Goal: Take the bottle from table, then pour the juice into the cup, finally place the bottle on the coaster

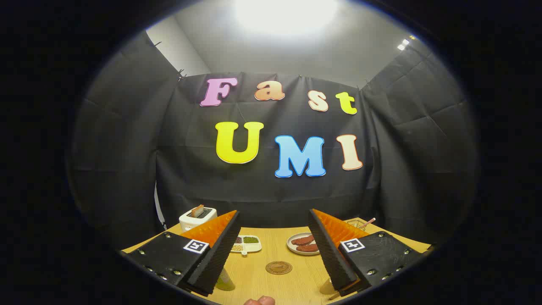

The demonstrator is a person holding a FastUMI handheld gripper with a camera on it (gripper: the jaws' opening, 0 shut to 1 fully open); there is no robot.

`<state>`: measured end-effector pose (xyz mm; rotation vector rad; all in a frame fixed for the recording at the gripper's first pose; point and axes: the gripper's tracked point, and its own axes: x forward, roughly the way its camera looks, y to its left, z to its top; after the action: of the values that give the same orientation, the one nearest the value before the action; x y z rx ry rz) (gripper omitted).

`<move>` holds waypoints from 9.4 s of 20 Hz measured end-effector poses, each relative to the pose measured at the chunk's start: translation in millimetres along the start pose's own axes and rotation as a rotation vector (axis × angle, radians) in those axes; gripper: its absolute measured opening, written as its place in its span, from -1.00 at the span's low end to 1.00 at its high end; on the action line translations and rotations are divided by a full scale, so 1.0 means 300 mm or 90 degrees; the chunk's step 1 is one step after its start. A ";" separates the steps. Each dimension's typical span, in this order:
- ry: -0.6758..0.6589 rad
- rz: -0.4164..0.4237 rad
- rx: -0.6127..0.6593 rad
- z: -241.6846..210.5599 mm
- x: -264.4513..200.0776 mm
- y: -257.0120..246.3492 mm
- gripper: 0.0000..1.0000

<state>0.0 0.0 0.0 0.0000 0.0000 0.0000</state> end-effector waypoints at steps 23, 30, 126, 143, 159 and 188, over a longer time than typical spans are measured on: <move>-0.017 0.072 0.031 -0.029 -0.044 0.065 0.95; -0.009 0.104 0.032 -0.094 -0.024 0.211 0.95; 0.298 -0.060 1.048 -0.675 0.102 0.016 0.54; 0.327 -0.087 1.242 -0.671 0.134 0.030 0.54; 0.323 -0.094 1.322 -0.610 0.171 -0.030 0.54; 0.299 -0.102 1.474 -0.490 0.210 -0.078 0.54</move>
<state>63.1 -23.4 -147.1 2.3147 0.4696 -0.1600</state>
